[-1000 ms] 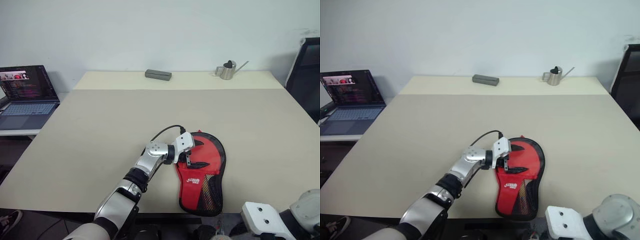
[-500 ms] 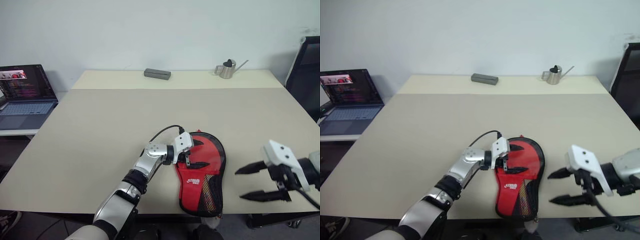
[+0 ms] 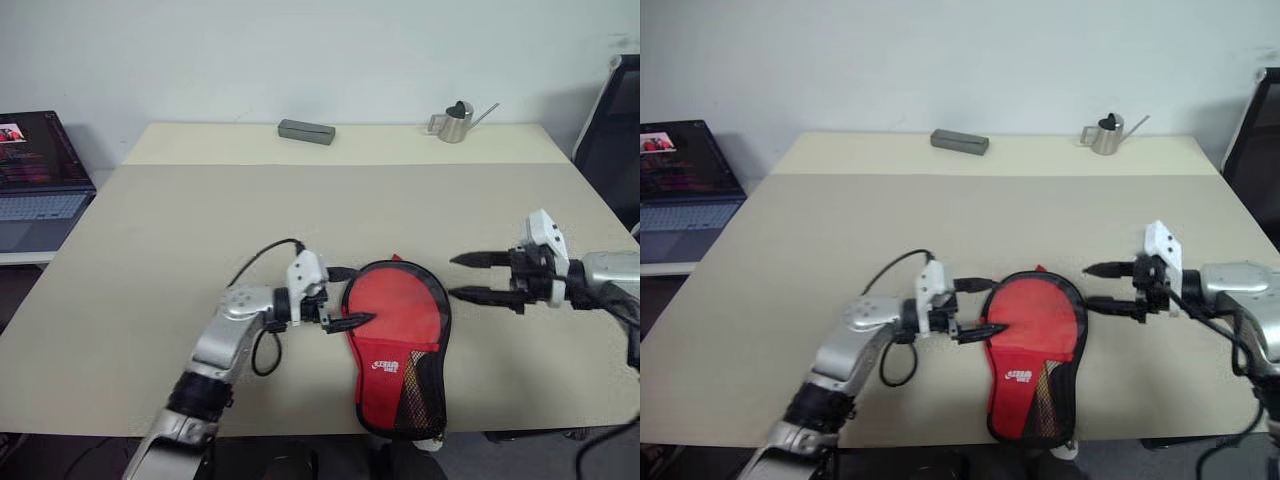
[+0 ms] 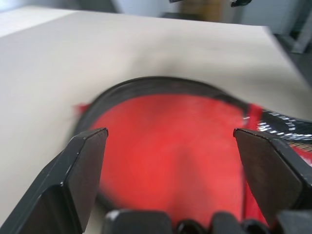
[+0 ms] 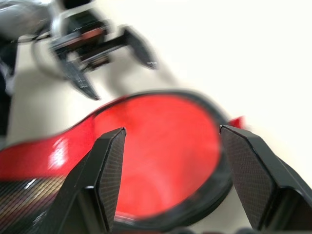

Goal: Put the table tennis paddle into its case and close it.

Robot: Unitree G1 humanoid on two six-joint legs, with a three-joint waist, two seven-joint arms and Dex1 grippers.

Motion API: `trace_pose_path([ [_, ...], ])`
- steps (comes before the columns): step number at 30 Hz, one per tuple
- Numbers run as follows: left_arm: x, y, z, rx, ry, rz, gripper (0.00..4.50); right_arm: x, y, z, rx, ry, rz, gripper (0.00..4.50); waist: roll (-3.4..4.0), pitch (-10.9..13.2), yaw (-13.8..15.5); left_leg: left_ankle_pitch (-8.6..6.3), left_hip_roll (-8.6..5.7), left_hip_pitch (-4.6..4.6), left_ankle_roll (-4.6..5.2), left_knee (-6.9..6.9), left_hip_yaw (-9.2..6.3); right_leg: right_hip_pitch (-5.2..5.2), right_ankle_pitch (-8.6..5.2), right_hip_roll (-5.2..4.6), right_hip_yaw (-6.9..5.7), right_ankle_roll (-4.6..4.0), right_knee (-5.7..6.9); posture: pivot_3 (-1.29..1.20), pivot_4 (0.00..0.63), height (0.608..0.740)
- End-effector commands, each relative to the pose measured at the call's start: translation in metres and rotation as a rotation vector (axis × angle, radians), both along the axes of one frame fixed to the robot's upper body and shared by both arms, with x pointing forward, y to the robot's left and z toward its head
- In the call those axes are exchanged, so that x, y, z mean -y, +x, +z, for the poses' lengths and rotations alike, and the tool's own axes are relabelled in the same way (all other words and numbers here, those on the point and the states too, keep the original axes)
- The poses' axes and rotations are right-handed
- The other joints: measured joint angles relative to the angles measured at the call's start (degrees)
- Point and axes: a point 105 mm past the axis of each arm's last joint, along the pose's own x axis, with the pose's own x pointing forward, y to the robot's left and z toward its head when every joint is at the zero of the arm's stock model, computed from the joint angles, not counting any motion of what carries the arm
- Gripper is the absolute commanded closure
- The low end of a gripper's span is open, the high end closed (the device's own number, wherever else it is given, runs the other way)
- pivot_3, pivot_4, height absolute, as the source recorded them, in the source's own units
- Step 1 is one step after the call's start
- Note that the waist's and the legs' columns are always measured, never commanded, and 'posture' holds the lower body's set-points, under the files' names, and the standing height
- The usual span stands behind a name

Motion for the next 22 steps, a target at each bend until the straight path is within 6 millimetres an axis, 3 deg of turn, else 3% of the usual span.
trace_pose_path([
  [1, -0.029, -0.003, 0.023, 0.066, -0.031, 0.151, 0.00, 0.008, 0.017, 0.010, 0.056, 0.040, -0.024, 1.19, 0.06, 0.08, 0.01, 0.00, 0.00, 0.00, 0.00, 0.00, 0.00, 0.00, 0.00, 0.00, 0.01, -0.01, 0.00, 0.00, 0.150, 0.740],
  [5, -0.064, -0.005, 0.036, 0.107, -0.018, 0.347, 0.00, 0.019, 0.035, 0.011, 0.062, 0.075, -0.057, 1.19, 0.09, 0.12, 0.05, 0.00, 0.01, 0.00, -0.01, 0.00, -0.01, -0.01, -0.02, 0.00, -0.01, -0.07, 0.03, 0.00, 0.150, 0.740],
  [10, -0.082, 0.005, 0.049, 0.182, 0.038, 0.511, 0.00, 0.022, 0.051, 0.006, 0.064, 0.085, -0.089, 1.19, 0.11, 0.14, 0.17, 0.00, -0.03, 0.00, -0.01, 0.02, 0.01, 0.01, -0.02, -0.02, -0.02, -0.08, 0.03, 0.00, 0.150, 0.740],
  [17, -0.060, 0.057, 0.058, 0.215, 0.028, 0.675, 0.00, 0.032, 0.066, 0.012, 0.079, 0.090, -0.132, 1.19, 0.11, 0.14, 0.20, 0.01, -0.06, 0.00, -0.03, 0.15, 0.06, 0.05, 0.01, -0.01, -0.02, -0.10, 0.09, 0.00, 0.150, 0.740],
  [22, -0.060, 0.075, 0.053, 0.228, 0.058, 0.743, 0.00, 0.028, 0.067, 0.012, 0.050, 0.099, -0.116, 1.19, 0.11, 0.14, -0.45, -0.01, 0.03, 0.00, -0.08, 0.08, 0.21, -0.16, 0.01, 0.02, 0.12, -0.10, 0.16, 0.00, 0.150, 0.740],
])
